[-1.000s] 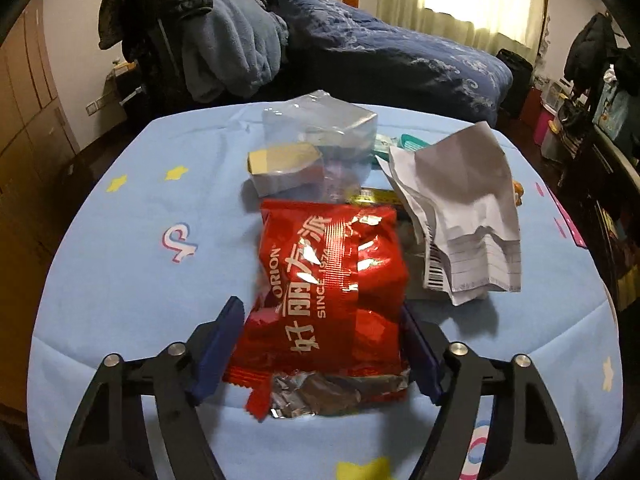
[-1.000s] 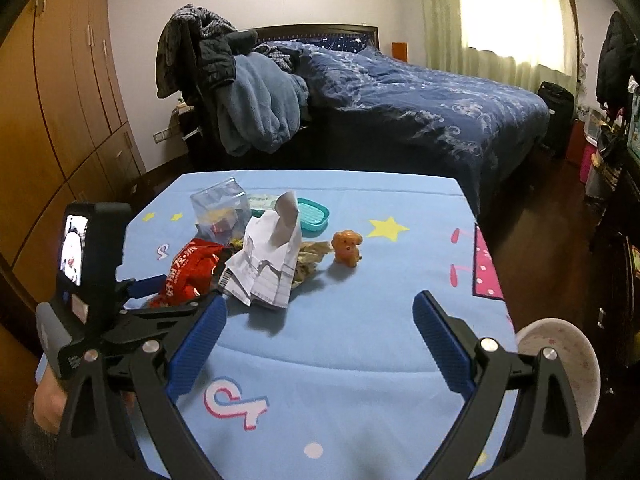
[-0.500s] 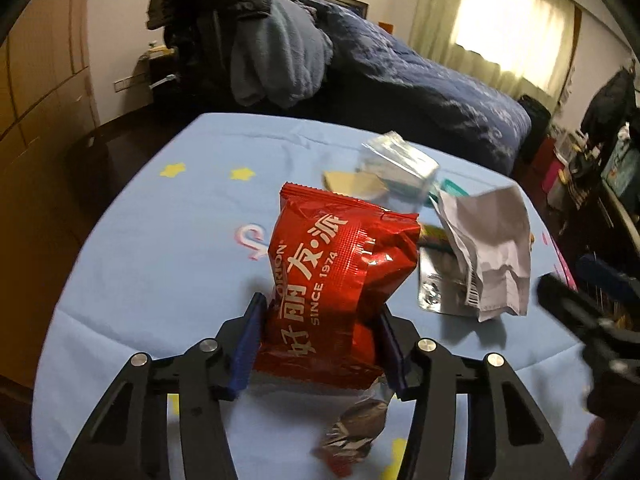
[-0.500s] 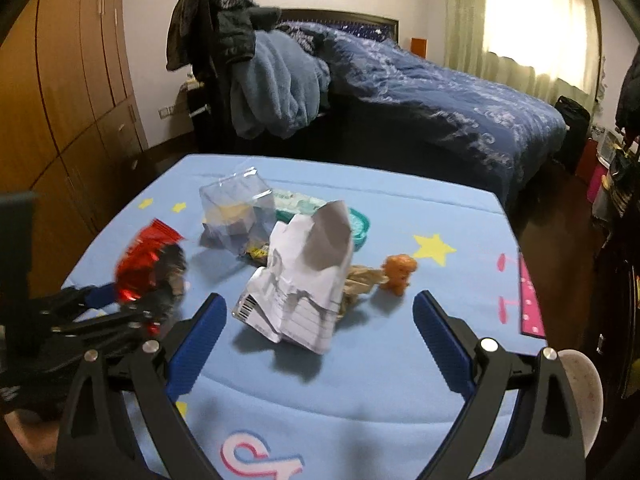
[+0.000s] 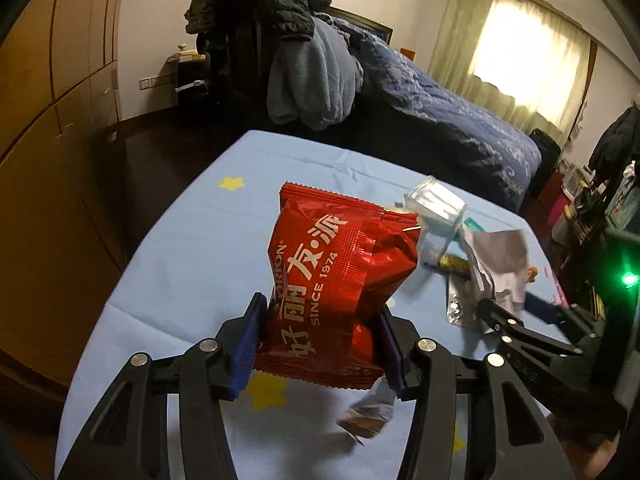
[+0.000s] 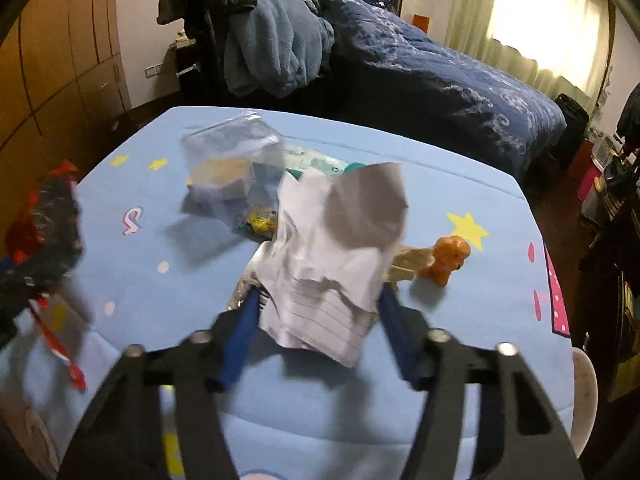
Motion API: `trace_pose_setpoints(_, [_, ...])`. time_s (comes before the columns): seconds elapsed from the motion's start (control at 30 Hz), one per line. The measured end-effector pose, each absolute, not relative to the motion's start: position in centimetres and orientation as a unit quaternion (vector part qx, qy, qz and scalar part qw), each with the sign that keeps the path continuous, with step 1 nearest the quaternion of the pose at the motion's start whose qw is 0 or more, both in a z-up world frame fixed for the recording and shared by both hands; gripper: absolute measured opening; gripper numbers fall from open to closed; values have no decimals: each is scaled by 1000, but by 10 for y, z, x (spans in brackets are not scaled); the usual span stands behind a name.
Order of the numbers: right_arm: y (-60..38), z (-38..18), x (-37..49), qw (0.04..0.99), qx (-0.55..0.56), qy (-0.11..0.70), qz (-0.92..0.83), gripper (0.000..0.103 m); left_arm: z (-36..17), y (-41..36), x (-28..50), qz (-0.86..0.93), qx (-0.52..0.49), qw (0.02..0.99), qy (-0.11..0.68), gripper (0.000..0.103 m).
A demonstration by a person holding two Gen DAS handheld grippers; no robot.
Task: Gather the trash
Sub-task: 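Grasp the red ORION snack bag with the left tool while the right tool grasps the crumpled white paper, then carry the snack bag and white paper to the wastebasket with both tools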
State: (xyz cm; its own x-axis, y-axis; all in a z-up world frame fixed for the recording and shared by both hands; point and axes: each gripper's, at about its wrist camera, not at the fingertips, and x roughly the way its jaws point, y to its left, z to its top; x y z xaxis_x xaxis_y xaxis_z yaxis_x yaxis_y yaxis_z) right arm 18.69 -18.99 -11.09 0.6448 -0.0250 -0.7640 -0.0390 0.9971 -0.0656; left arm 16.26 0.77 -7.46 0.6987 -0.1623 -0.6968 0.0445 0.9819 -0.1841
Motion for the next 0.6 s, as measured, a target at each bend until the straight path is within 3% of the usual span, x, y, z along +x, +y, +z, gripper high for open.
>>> trace_pose_setpoints(0.2, [-205, -105, 181, 911, -2, 411, 20, 36, -61, 12, 153, -64, -85, 924, 367, 53])
trace_pose_setpoints(0.6, [-229, -78, 141, 917, 65, 389, 59, 36, -50, 1, 138, -87, -82, 926, 358, 53])
